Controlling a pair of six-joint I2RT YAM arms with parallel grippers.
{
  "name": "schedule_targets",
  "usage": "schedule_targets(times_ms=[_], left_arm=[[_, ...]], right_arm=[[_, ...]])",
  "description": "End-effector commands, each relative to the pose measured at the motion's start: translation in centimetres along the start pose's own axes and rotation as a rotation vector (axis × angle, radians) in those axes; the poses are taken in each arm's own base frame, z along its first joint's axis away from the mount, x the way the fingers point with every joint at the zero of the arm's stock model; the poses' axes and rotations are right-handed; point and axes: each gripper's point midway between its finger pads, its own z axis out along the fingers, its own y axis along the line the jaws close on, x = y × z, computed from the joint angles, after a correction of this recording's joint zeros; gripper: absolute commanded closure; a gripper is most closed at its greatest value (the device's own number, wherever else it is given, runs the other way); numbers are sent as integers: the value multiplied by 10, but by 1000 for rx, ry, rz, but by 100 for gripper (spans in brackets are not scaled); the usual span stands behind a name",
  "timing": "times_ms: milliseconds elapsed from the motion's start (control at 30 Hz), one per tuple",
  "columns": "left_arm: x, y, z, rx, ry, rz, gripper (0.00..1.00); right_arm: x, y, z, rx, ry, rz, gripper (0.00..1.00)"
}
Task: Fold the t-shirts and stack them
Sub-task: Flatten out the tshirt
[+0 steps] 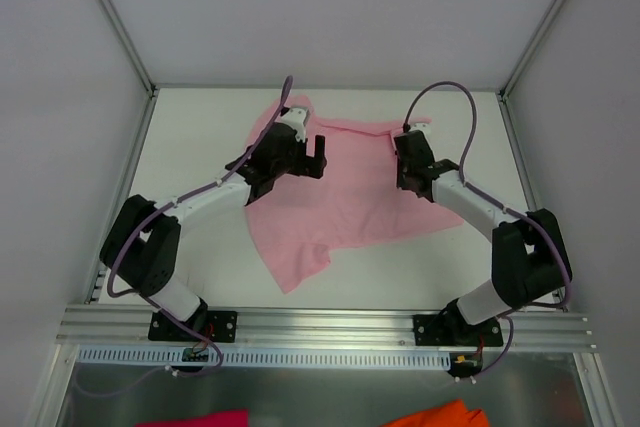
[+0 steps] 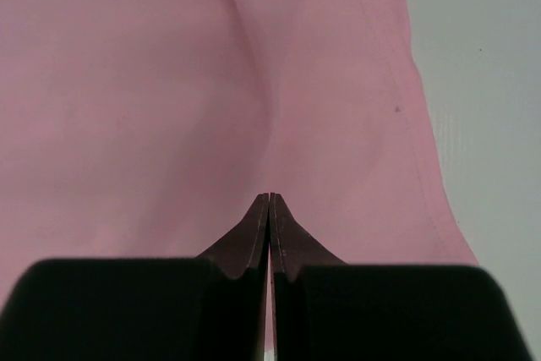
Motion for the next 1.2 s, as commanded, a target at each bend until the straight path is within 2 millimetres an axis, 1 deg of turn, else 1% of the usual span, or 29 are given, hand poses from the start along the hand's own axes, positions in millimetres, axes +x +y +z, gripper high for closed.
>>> schedule_targets(times_ms=[0,33,67,133,167,200,267,300,333,433,500,533,600,667,700,733,767,867,933,1033,1067,1133,1167], left_arm=[[-18,-4,-16,17,-85,-66,1],[-10,-4,-20,27,-79,-73,1],[-10,-7,-23,53,-89,-87,1],[-3,-7,-30,61,-91,-96,1],[-1,-5,-33,55,-92,-101,1],[-4,-5,-39,53,-106,-106,1],[2,-3,-43,52,-100,-117,1],[-2,-6,-48,67,-118,-120,1],[3,-7,-49,74,-109,-120,1],[6,-6,-51,75,-103,-121,1],[9,-7,-52,74,-95,-118,1],[10,-5,-52,64,-95,-119,1],[12,-4,-54,60,-91,-123,1],[11,-4,-56,60,-101,-129,1],[10,-3,-57,61,-106,-132,1],[9,-4,-59,63,-108,-136,1],[8,-3,-60,61,-110,-138,1],[6,-4,-65,64,-119,-138,1],[7,-2,-67,53,-115,-141,1],[5,0,-74,44,-127,-146,1],[4,-1,-76,52,-131,-147,1],[2,-2,-80,59,-141,-151,1],[0,-2,-83,61,-147,-152,1]], right_arm=[[-7,10,7,-25,-10,25,99],[-6,10,9,-16,0,18,99],[0,8,14,8,22,14,99],[5,3,18,42,35,10,99],[11,2,22,55,51,9,99],[15,1,24,66,63,9,99],[24,-4,27,103,80,7,99],[31,-5,28,113,94,1,99],[34,-5,30,119,96,3,99],[48,-6,31,131,120,3,99],[56,-4,29,143,132,2,99],[63,-5,27,151,153,-2,99],[71,7,22,130,161,-9,99],[77,11,19,154,170,-16,99],[83,15,15,162,184,-44,99],[83,16,14,184,180,-44,99],[87,20,12,187,184,-58,99],[103,21,4,208,202,-76,99],[109,20,0,225,196,-74,99],[130,21,-9,213,214,-98,99],[140,23,-15,204,217,-107,99],[150,25,-21,196,220,-126,99],[162,27,-26,186,223,-145,99]])
